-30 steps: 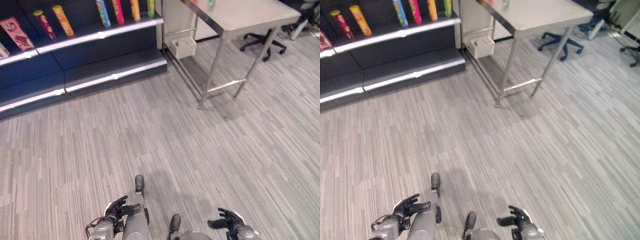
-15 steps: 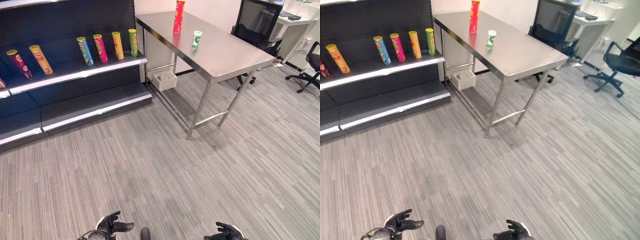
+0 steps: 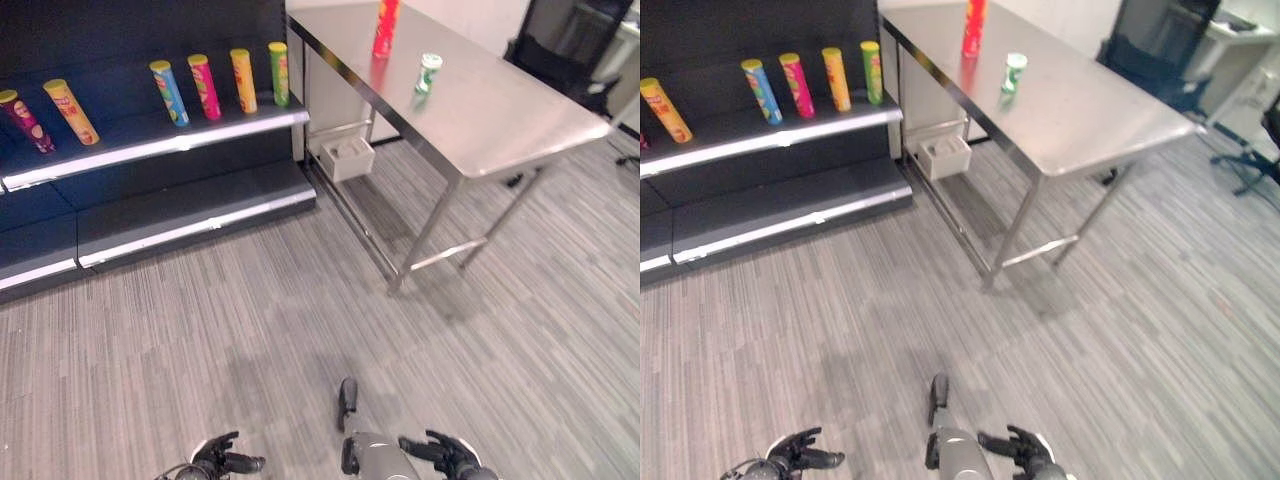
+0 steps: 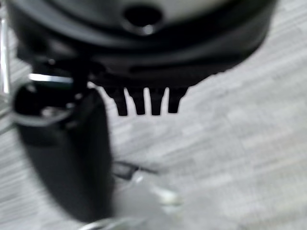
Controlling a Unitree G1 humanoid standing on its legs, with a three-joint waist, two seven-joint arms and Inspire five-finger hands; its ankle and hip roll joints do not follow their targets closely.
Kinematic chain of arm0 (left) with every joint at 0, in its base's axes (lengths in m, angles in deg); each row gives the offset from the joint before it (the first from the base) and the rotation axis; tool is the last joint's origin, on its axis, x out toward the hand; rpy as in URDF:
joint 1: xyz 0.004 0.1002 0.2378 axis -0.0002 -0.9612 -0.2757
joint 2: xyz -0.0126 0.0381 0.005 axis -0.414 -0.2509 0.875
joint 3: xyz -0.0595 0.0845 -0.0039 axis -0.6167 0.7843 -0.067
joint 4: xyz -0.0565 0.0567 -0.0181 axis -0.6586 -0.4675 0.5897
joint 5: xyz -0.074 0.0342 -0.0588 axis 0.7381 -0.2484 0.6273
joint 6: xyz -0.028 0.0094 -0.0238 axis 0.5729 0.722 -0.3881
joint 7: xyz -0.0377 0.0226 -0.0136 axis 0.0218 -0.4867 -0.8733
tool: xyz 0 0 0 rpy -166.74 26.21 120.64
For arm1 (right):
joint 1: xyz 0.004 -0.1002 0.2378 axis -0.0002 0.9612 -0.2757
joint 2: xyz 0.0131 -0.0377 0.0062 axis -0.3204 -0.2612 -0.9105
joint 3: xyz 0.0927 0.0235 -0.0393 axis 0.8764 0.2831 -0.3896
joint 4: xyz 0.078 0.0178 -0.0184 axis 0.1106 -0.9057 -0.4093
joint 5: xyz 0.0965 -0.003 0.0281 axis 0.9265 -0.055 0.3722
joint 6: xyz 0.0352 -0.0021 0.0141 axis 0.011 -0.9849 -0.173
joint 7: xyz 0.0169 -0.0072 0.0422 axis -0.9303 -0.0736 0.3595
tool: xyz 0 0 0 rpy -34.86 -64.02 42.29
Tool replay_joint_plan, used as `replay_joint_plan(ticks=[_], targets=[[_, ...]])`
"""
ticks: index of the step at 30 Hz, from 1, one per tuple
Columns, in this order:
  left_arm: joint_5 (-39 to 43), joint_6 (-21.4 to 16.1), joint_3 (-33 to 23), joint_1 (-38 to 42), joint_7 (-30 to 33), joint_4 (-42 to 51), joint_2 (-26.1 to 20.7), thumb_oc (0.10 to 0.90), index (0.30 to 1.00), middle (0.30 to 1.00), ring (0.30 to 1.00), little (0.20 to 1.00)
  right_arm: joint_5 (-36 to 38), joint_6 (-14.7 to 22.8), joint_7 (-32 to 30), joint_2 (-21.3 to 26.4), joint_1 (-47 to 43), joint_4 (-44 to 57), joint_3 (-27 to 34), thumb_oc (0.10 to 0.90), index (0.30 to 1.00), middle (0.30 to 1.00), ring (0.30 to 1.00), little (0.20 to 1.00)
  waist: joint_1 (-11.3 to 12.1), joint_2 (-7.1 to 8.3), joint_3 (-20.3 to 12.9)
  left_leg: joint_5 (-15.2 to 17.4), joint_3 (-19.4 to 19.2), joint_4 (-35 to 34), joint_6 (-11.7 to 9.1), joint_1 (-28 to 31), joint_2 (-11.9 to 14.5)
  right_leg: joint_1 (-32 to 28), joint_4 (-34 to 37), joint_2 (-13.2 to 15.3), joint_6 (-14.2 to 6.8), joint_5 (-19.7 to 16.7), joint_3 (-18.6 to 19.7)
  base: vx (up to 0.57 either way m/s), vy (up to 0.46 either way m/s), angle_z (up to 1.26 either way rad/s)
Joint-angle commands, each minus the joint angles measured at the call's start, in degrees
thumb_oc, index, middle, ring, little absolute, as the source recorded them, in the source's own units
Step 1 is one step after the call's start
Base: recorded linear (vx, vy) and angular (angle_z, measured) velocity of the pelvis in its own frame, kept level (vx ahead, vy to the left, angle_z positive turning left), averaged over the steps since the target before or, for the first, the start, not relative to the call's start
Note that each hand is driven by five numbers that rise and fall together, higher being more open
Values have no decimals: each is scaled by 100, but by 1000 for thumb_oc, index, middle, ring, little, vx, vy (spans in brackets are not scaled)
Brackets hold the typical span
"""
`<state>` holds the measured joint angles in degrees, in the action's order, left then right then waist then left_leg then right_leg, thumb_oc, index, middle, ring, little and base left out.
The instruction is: Put the goods on the table back onto the shelves and tidy them up.
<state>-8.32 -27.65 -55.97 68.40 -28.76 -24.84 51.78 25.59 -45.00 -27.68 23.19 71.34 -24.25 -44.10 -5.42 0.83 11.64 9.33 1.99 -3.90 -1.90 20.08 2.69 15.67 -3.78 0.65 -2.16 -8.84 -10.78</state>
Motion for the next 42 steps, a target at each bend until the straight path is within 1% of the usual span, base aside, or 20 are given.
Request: replay_joint_plan(ticks=[1, 2, 5, 6, 9, 11, 12, 13, 14, 15, 18, 19, 20, 23, 26, 27, 28, 33, 37, 42], targets=[[-38, -227, 62, 191, 7, 304, -275, 800, 900, 900, 900, 900, 49, 141, 1, 290, 29, 38, -104, 800, 900, 900, 900, 900, -58, 5, -94, -57, -66, -1, 152, -349, -591, -609, 719, 126, -616, -203, 6, 436, -193, 58], [-1, -239, 118, 183, -5, 372, -271, 800, 900, 900, 900, 900, 100, 172, 26, 338, 57, 66, -89, 800, 900, 900, 900, 900, -93, -27, -127, -177, -140, 570, -65, -468, -484, -791, 665, 99, -512, -57, -95, 296, -137, 52], [16, -237, 134, 167, -19, 398, -268, 800, 900, 900, 900, 900, 107, 166, 46, 355, 55, 51, -99, 800, 900, 900, 900, 900, -82, -44, -116, -305, -188, 1089, -190, -607, -455, -933, 669, 68, -441, 52, -124, 227, -147, 21], [265, -204, 91, 128, 20, 526, -280, 800, 900, 900, 900, 900, 155, 149, 40, 379, 3, 133, -143, 800, 900, 900, 900, 900, 60, 113, 108, -1175, -296, 3387, -586, -1709, -439, -1366, 676, 107, -177, 357, -78, 250, -243, 10], [398, -178, -3, 98, 97, 464, -259, 800, 900, 900, 900, 900, 228, 124, -18, 374, -100, 66, -180, 800, 900, 900, 900, 900, 222, 253, 213, -1260, -711, 4136, -410, -2420, -270, -1702, 742, 166, -48, 625, -38, 279, -152, 0], [361, -172, -17, 81, 73, 274, -215, 800, 900, 900, 900, 900, 223, 124, -31, 342, -140, 23, -241, 800, 900, 900, 900, 900, 418, 295, 243, -835, -1039, 3252, -199, -2911, 103, -2045, 874, 237, -150, 779, 58, 386, 12, -13], [361, -172, -17, 82, 73, 274, -217, 800, 900, 900, 900, 900, 223, 124, -31, 340, -141, 22, -242, 800, 900, 900, 900, 900, 415, 311, 232, -861, -1045, 3216, -194, -2908, 84, -2033, 874, 255, -153, 777, 58, 254, 70, -5], [316, -167, 9, 81, 69, 233, -213, 800, 900, 900, 900, 900, 213, 123, -49, 330, -157, -7, -253, 800, 900, 900, 900, 900, 445, 302, 222, -849, -1089, 2584, -178, -2924, 210, -2096, 878, 281, -206, 842, 64, 537, 250, -26], [278, -170, 47, 96, 75, 189, -215, 800, 900, 900, 900, 900, 169, 144, -96, 351, -193, -27, -287, 800, 900, 900, 900, 900, 595, 72, 198, -1805, -789, 442, -379, -3053, 523, -2334, 878, 161, -294, 1147, 148, 823, 370, -29], [263, -167, 66, 115, 93, 130, -189, 800, 900, 900, 900, 900, 116, 163, -113, 370, -194, -78, -272, 800, 900, 900, 900, 900, 681, 16, 161, -2000, -514, -110, -565, -3426, 553, -2586, 878, 166, -314, 1372, 268, 839, 399, -14], [280, -188, 18, 6, 61, 131, -172, 800, 900, 900, 900, 900, 8, 145, -55, 369, -186, -84, -270, 800, 900, 900, 900, 900, 726, -123, -33, -2244, -597, -110, -627, -3245, 567, -2838, 878, 281, -473, 1491, 489, 538, 331, -71], [241, -193, -2, -35, 59, 135, -218, 800, 900, 900, 900, 900, -84, 113, -38, 361, -171, -91, -258, 800, 900, 900, 900, 900, 772, -51, -158, -2192, -677, -93, -531, -3098, 452, -2929, 878, 579, -590, 1445, 574, 405, 313, -102], [241, -193, -1, -36, 59, 135, -220, 800, 900, 900, 900, 900, -84, 113, -38, 359, -168, -90, -257, 800, 900, 900, 900, 900, 780, -41, -155, -2187, -688, -94, -528, -3087, 445, -2934, 878, 590, -594, 1449, 581, 398, 320, -89], [181, -180, 1, -5, 50, 167, -337, 800, 900, 900, 900, 900, -60, 99, 21, 342, -214, -89, -204, 800, 900, 900, 900, 900, 809, 21, -214, -1919, -846, -24, -240, -2820, 204, -2478, -225, 959, -751, 1235, 784, 242, 254, -101], [231, -184, 19, 67, 79, 384, -467, 800, 900, 900, 900, 900, -5, 104, -12, 410, -275, 108, -148, 800, 900, 900, 900, 900, 722, -32, -72, -1698, -963, -74, 30, -2510, -35, -1697, -1578, 1099, -706, 542, 919, 146, 303, -19], [192, -169, 32, 111, 102, 405, -555, 800, 900, 900, 900, 900, 59, 108, -46, 398, -296, 176, -107, 800, 900, 900, 900, 900, 664, -92, 28, -1506, -1093, -110, 130, -2352, -104, -1262, -2267, 1288, -658, 251, 671, 149, 331, 30], [201, -181, 29, 131, 97, 425, -571, 800, 900, 900, 900, 900, 76, 115, -58, 379, -285, 178, -102, 800, 900, 900, 900, 900, 641, -110, 33, -1410, -1147, -110, 138, -2253, -130, -1141, -2308, 1355, -621, 319, 501, 169, 267, 16], [183, -200, 67, 280, 137, 435, -624, 800, 900, 900, 900, 900, 58, 89, -115, 381, -342, 97, -136, 800, 900, 900, 900, 900, 496, -85, 123, -1049, -1210, -110, 52, -1931, -182, -843, -666, 1247, -678, 506, -446, 200, 3, -8], [96, -214, 81, 355, 132, 393, -600, 800, 900, 900, 900, 900, 53, 65, -104, 355, -343, -31, -130, 800, 900, 900, 900, 900, 338, 18, 203, -848, -1202, -110, -6, -1615, -230, -638, 434, 1121, -940, 41, -422, 224, -72, 1], [15, -217, 132, 303, 82, 400, -511, 800, 900, 900, 900, 900, 12, 69, -70, 409, -210, -93, -124, 800, 900, 900, 900, 900, 318, 113, -2, -719, -1222, -78, -196, -1319, -56, -1129, 842, 995, -882, -53, -436, 251, -214, 10]])
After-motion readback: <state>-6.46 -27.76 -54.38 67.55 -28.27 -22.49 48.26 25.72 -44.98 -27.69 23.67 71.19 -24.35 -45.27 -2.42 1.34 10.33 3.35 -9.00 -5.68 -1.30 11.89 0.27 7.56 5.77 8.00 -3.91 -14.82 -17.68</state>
